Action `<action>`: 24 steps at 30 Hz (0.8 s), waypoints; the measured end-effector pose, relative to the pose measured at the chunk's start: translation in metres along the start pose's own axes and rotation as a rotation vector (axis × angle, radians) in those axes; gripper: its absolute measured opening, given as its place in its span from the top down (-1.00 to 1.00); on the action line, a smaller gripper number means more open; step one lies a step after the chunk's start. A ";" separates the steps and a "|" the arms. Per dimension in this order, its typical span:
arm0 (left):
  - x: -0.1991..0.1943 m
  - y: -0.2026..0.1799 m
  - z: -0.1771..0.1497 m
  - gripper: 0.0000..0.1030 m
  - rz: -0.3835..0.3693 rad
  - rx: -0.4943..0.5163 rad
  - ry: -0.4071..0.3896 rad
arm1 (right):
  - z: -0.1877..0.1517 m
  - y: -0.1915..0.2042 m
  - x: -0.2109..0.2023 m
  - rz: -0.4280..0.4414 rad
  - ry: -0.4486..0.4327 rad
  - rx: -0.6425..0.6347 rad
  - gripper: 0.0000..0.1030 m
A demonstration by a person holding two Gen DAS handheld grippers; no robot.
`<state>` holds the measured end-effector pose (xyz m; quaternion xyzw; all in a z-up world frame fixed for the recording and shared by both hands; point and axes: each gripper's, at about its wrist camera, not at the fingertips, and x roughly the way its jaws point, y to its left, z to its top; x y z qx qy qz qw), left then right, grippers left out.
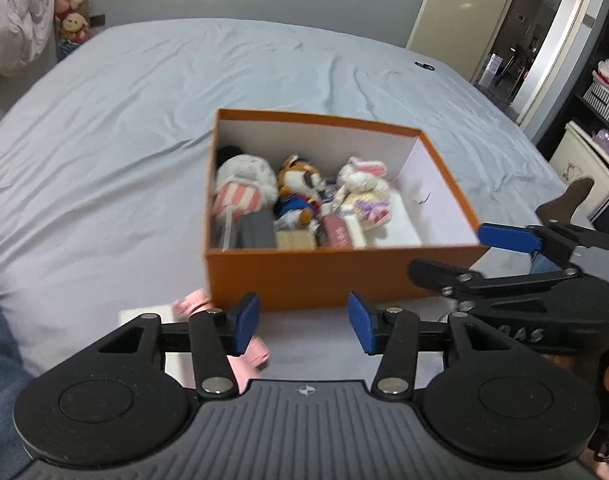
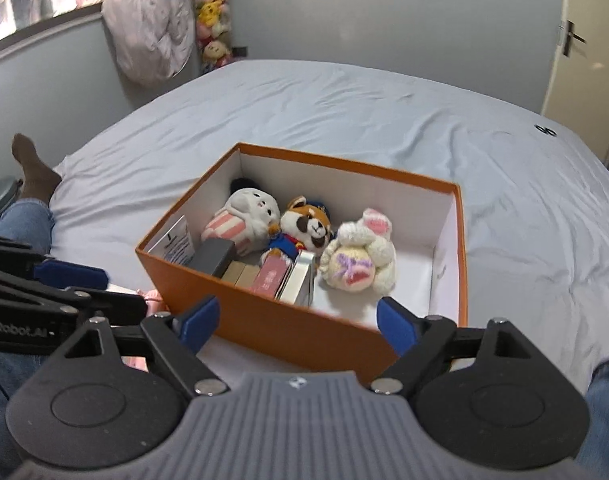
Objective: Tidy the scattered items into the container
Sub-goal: 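Withdraw both tools from the box toward the remaining items, then grasp the pink card holder with the left tool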
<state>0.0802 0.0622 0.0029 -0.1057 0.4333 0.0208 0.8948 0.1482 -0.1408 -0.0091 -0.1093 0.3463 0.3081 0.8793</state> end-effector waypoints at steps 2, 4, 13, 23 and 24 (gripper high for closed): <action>-0.002 0.007 -0.011 -0.13 0.003 -0.014 0.003 | -0.012 0.002 -0.003 0.006 -0.004 0.035 -0.70; -0.001 0.015 -0.022 -0.15 0.006 -0.042 0.012 | -0.027 0.004 -0.004 0.021 -0.004 0.083 -0.70; 0.014 0.032 -0.065 -0.15 0.068 -0.066 0.174 | -0.085 0.013 0.026 0.001 0.167 0.176 -0.66; 0.048 0.031 -0.098 -0.11 0.106 -0.090 0.380 | -0.105 0.010 0.033 -0.072 0.252 0.130 -0.44; 0.050 0.031 -0.100 -0.11 0.110 -0.093 0.390 | -0.108 0.007 0.033 -0.076 0.255 0.135 -0.44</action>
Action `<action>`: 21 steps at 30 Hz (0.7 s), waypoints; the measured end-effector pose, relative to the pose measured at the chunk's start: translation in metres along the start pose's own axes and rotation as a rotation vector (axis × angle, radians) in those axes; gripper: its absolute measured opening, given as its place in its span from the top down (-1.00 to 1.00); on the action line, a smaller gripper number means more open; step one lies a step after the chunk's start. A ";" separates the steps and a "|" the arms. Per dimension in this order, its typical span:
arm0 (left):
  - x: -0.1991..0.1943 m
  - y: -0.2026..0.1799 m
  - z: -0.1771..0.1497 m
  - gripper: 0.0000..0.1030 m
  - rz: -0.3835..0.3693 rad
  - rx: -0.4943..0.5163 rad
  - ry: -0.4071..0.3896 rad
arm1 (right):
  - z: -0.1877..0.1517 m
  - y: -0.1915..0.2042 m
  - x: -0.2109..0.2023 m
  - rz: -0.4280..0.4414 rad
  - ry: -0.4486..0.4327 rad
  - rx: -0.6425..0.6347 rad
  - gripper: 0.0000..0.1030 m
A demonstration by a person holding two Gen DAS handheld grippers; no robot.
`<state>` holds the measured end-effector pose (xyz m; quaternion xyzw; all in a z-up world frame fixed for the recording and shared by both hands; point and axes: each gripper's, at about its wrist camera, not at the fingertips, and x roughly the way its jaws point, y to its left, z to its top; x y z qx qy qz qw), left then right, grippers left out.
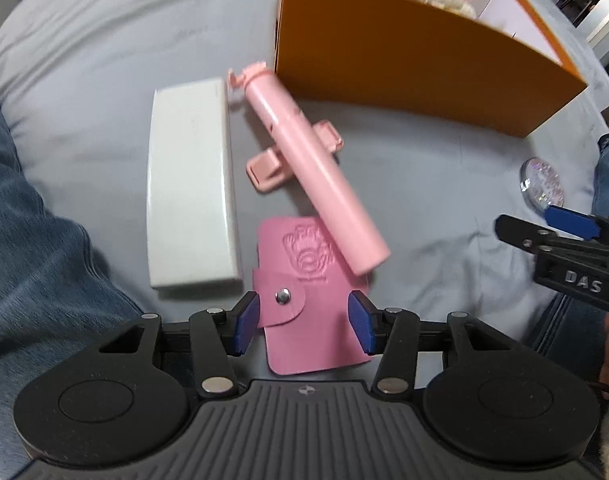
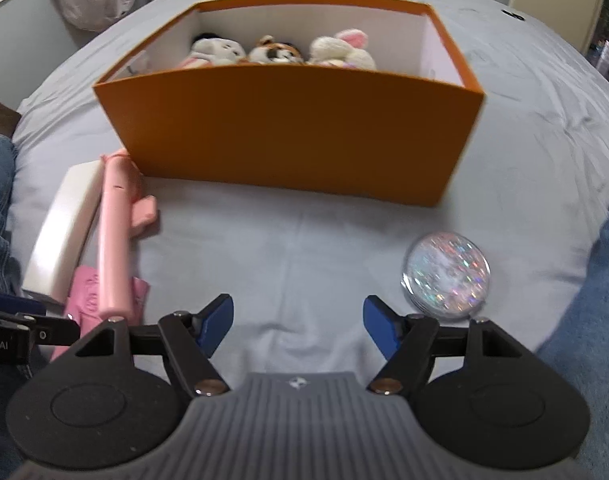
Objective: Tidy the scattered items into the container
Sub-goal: 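Grasp the pink card holder with the left tool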
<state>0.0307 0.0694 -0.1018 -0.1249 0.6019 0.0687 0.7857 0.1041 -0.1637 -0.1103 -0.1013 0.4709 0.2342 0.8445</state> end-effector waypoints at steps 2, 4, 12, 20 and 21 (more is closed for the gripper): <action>0.007 0.000 0.000 -0.11 0.005 -0.008 0.020 | -0.005 -0.004 0.000 -0.012 0.006 0.000 -0.44; 0.014 0.003 -0.001 -0.13 0.002 -0.026 0.042 | -0.009 -0.008 0.001 -0.015 0.015 0.004 -0.44; 0.032 0.011 -0.003 -0.58 -0.041 -0.059 0.055 | -0.011 -0.008 0.004 0.010 0.029 0.002 -0.44; 0.032 0.010 -0.006 -0.45 -0.074 -0.055 0.026 | -0.013 -0.008 0.006 0.016 0.044 -0.001 -0.44; 0.028 0.011 -0.006 -0.22 -0.093 -0.058 0.010 | -0.013 -0.008 0.007 0.016 0.045 0.003 -0.44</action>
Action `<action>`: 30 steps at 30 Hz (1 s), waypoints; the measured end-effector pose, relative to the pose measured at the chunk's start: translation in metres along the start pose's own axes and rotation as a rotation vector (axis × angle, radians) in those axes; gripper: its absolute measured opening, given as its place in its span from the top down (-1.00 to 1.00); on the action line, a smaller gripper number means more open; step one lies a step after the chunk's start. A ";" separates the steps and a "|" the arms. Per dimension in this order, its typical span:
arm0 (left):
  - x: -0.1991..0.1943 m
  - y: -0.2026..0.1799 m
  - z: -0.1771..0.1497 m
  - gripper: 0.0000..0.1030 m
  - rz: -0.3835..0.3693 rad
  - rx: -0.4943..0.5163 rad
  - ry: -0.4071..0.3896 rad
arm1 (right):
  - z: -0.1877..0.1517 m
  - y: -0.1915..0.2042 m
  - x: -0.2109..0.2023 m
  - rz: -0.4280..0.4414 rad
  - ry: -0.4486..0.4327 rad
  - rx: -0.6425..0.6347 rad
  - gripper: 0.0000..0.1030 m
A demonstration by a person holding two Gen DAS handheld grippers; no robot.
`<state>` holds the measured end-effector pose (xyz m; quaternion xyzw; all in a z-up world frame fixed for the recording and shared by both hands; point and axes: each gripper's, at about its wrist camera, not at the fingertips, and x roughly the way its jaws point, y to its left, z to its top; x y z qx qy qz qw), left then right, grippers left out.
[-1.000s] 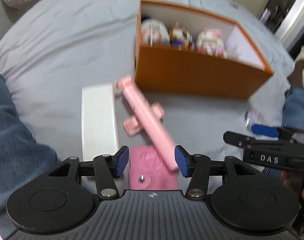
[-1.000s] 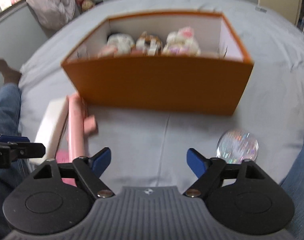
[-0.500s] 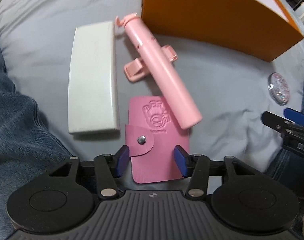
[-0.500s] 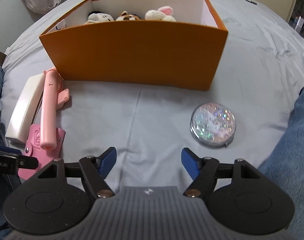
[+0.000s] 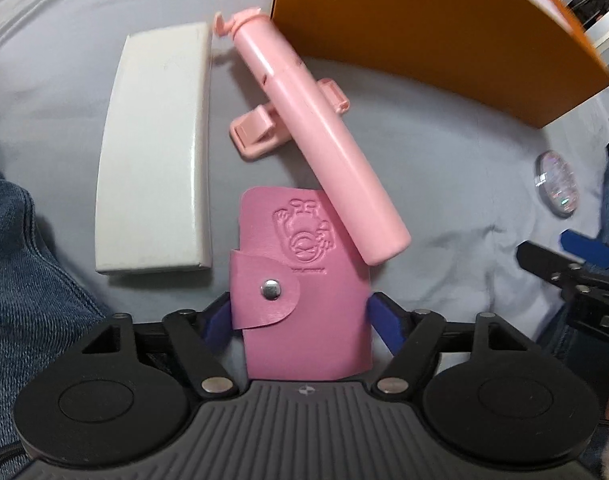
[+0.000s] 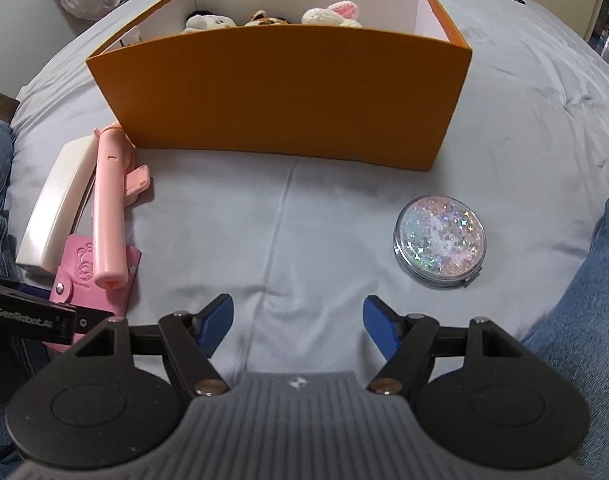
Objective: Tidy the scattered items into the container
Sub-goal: 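Grasp the pink card holder with the left tool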
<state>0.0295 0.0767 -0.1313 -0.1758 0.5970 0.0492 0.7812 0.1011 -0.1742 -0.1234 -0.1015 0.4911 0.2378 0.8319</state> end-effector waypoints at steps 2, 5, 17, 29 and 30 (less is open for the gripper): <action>-0.008 0.001 0.000 0.12 -0.064 -0.010 -0.024 | 0.000 0.000 0.001 0.001 0.003 0.003 -0.44; -0.015 -0.005 -0.001 0.30 -0.131 0.028 -0.062 | 0.000 0.002 0.001 -0.001 0.008 -0.003 -0.44; -0.037 -0.056 -0.002 0.31 -0.065 0.251 -0.209 | 0.001 -0.009 0.001 0.004 0.019 0.045 -0.37; -0.027 -0.092 -0.015 0.29 0.270 0.532 -0.308 | 0.024 -0.048 -0.001 -0.164 -0.014 0.014 -0.35; -0.026 -0.092 -0.013 0.24 0.267 0.524 -0.305 | 0.026 -0.053 0.001 -0.170 -0.010 0.022 -0.35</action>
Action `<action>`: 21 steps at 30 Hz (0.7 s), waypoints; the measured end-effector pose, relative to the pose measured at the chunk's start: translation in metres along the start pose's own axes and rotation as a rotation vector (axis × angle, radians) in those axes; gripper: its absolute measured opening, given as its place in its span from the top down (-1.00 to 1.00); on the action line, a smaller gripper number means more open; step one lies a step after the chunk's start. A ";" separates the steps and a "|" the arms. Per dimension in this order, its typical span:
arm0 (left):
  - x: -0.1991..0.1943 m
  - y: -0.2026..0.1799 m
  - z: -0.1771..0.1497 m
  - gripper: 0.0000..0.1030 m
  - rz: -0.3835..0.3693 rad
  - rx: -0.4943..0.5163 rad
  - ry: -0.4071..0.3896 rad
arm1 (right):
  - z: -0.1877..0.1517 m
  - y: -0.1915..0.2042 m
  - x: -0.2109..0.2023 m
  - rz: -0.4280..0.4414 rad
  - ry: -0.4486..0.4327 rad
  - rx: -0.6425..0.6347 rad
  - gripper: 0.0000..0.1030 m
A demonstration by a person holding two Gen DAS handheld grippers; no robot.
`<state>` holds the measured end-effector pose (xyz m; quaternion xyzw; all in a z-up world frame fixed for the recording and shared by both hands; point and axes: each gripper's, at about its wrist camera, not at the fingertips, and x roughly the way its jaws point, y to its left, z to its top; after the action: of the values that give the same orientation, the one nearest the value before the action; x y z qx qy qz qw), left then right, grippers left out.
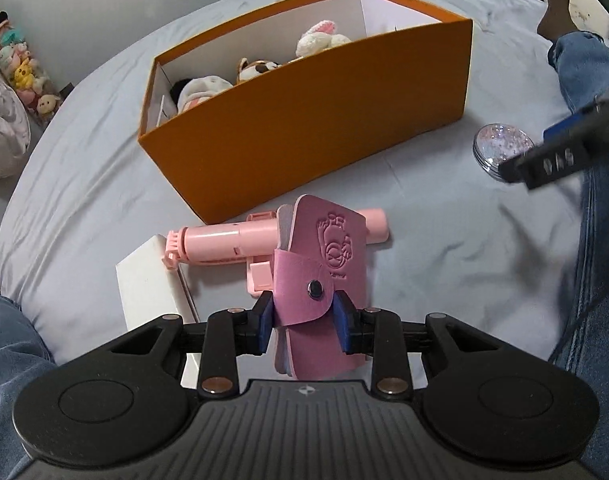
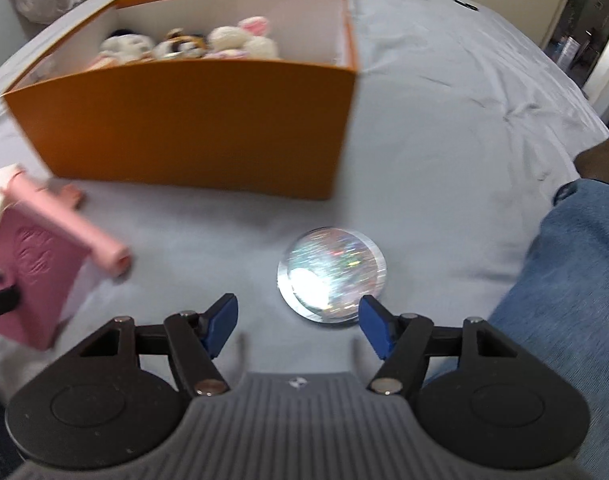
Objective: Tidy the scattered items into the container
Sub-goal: 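Grasp the pink card holder with the left tool, then grasp the glittery compact mirror with the right tool while the left tool holds the card holder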
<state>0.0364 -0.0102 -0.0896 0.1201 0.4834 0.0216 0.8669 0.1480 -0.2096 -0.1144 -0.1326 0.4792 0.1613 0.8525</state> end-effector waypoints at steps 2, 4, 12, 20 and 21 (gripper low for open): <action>0.002 0.002 0.002 0.19 -0.006 -0.023 0.007 | 0.004 -0.009 0.005 -0.005 0.014 0.009 -0.35; 0.004 0.005 0.004 0.15 -0.022 -0.049 0.015 | 0.008 -0.012 0.011 -0.003 0.027 0.002 -0.36; 0.007 0.014 0.007 0.15 -0.133 -0.145 0.042 | 0.010 0.001 0.037 -0.025 0.085 -0.130 -0.46; 0.007 0.018 0.005 0.18 -0.175 -0.177 0.057 | 0.014 0.002 0.052 -0.034 0.113 -0.141 -0.47; 0.007 0.017 0.005 0.18 -0.165 -0.176 0.064 | 0.014 0.003 0.053 -0.036 0.113 -0.146 -0.48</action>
<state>0.0457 0.0067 -0.0895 0.0027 0.5153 -0.0037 0.8570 0.1830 -0.1935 -0.1531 -0.2119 0.5111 0.1725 0.8149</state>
